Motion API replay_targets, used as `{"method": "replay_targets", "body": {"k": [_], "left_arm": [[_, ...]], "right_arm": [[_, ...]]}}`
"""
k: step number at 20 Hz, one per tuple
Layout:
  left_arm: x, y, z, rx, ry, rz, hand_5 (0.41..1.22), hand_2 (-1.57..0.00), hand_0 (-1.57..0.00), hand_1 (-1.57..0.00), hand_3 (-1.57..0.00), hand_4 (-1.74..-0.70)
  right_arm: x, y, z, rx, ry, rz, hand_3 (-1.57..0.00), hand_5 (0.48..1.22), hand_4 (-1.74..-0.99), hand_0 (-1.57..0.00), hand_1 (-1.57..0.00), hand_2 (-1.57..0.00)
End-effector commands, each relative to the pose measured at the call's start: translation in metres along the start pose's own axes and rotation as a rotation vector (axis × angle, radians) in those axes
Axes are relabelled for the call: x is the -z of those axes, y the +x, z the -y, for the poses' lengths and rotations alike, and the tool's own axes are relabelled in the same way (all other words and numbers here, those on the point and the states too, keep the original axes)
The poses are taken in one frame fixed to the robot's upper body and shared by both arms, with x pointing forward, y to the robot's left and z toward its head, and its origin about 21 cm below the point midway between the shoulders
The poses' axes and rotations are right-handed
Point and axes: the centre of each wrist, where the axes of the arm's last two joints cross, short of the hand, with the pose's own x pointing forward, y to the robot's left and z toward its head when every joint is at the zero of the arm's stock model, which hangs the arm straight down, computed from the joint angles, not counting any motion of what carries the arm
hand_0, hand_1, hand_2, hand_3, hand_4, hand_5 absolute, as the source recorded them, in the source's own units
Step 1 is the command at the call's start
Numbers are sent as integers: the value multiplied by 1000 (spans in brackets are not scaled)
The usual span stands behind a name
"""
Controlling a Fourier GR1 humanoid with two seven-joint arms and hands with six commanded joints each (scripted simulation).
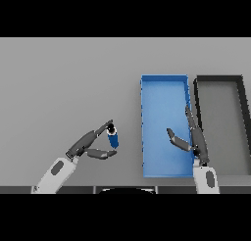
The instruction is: Pick up the blue pipe and place it into the blue bin.
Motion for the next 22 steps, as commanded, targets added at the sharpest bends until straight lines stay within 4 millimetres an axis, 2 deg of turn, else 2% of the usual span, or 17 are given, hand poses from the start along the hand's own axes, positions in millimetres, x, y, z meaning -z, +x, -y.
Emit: {"method": "replay_targets", "body": {"k": [1, 5, 7, 9, 10, 12, 13, 14, 15, 17, 18, 20, 22], "left_arm": [[5, -1, 4, -2, -5, 4, 460, 1, 1, 1, 1, -1145], [22, -6, 11, 39, -6, -23, 435, 1, 1, 1, 1, -1076], [28, -10, 16, 51, -6, -34, 418, 1, 1, 1, 1, -1051], [33, -12, 23, 5, -23, -10, 428, 1, 1, 1, 1, -1078], [35, -11, 24, -1, -23, 6, 441, 1, 1, 1, 1, -1090], [44, -7, 32, -44, -17, 40, 502, -54, 1, 0, -40, -1140], [44, -9, 29, -74, -10, 52, 550, -151, 1, -41, -121, -1186], [44, -9, 32, -107, -11, 61, 613, -308, -10, -156, -276, -1243], [46, -11, 37, -147, -7, 64, 735, -485, -125, -319, -535, -1281], [49, -10, 42, -166, 3, 74, 910, -865, -602, -752, -908, -1439], [47, -8, 44, -169, -7, 76, 972, -1006, -796, -915, -1030, -1497], [44, -8, 49, -160, -15, 100, 1062, -1210, -1075, -1151, -1194, -1580], [43, -8, 46, -134, -9, 107, 1119, -1340, -1253, -1302, -1330, -1530]], "right_arm": [[-3, -2, 1, 1, -3, -1, 1, 625, -1205, 1, 1, 1], [-2, -2, 5, 6, 0, 0, 1, 639, -1220, 1, 1, 1], [-5, 0, 0, 3, 5, 14, 1, 645, -1221, 1, 1, 1], [-8, 0, 4, -11, -1, 13, 1, 646, -1207, 1, 1, 1], [-4, -2, 4, -19, -2, -2, 1, 649, -1205, 1, 1, 1], [-10, -7, 4, -11, 1, 3, 1, 653, -1210, 1, 1, 1], [-8, -7, 4, -12, 2, 1, 1, 655, -1213, 1, 1, 1], [-2, -3, 4, -4, 1, 9, 1, 655, -1217, 1, 1, 1], [-5, -3, 5, -3, 0, 14, 1, 656, -1220, 1, 1, 1], [-2, -1, 5, -9, 0, 21, 1, 657, -1219, 1, 1, 1], [-6, -4, 4, -4, 9, 17, 1, 658, -1224, 1, 1, 1], [-6, -4, 4, 6, 10, 7, 1, 660, -1233, 1, 1, 1], [-4, -2, 3, 12, 11, 6, 1, 651, -1224, 1, 1, 1]]}}
